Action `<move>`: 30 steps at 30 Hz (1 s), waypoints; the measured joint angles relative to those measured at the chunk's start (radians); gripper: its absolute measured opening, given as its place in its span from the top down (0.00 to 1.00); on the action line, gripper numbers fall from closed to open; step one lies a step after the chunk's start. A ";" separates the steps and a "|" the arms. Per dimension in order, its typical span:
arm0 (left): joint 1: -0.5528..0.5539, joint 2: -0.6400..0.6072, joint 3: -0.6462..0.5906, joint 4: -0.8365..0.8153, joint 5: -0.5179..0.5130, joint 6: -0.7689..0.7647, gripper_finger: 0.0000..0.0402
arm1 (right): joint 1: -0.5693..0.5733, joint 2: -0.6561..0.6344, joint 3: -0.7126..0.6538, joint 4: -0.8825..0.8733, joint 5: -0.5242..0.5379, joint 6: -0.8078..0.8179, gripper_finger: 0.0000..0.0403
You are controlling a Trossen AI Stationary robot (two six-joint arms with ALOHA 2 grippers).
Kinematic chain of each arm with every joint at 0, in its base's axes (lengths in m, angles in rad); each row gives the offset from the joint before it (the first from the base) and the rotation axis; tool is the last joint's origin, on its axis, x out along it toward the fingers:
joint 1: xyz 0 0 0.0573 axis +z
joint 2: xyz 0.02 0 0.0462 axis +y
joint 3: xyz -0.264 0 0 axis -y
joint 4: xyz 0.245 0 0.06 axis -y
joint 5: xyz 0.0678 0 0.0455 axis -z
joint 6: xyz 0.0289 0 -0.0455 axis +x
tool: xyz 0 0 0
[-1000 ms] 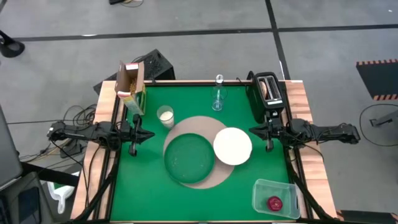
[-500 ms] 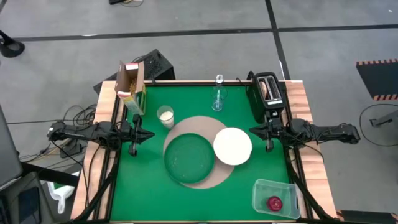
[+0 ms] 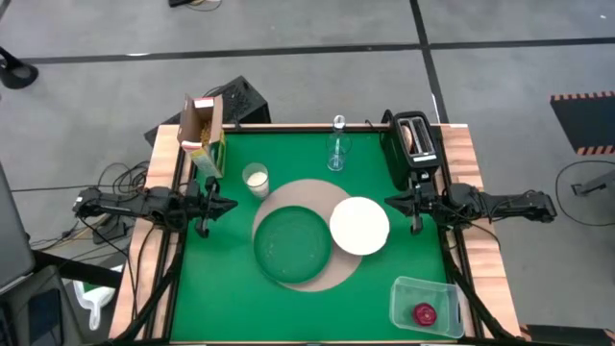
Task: Arrange a breakfast setting
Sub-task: Pour the cereal into the white bowl
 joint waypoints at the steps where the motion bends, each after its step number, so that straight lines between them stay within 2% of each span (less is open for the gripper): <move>1: 0.000 0.000 0.000 0.004 -0.018 -0.008 0.99 | 0.000 0.000 0.000 0.000 0.000 0.000 0.90; 12: -0.001 0.003 0.004 0.015 -0.044 -0.005 0.99 | 0.000 0.000 0.000 0.049 0.001 0.002 0.90; 16: -0.009 0.044 0.021 0.006 -0.051 -0.013 0.99 | 0.001 0.000 0.000 0.060 0.000 -0.002 0.90; 19: -0.024 0.105 0.056 0.020 -0.102 -0.019 1.00 | 0.013 0.000 0.000 0.065 0.000 -0.001 0.90; 24: -0.062 0.269 0.200 0.002 -0.155 -0.003 1.00 | 0.048 0.000 0.010 0.071 -0.001 -0.002 0.90; 30: -0.113 0.494 0.538 -0.267 -0.301 0.065 1.00 | 0.073 0.004 0.019 0.135 0.027 -0.001 0.90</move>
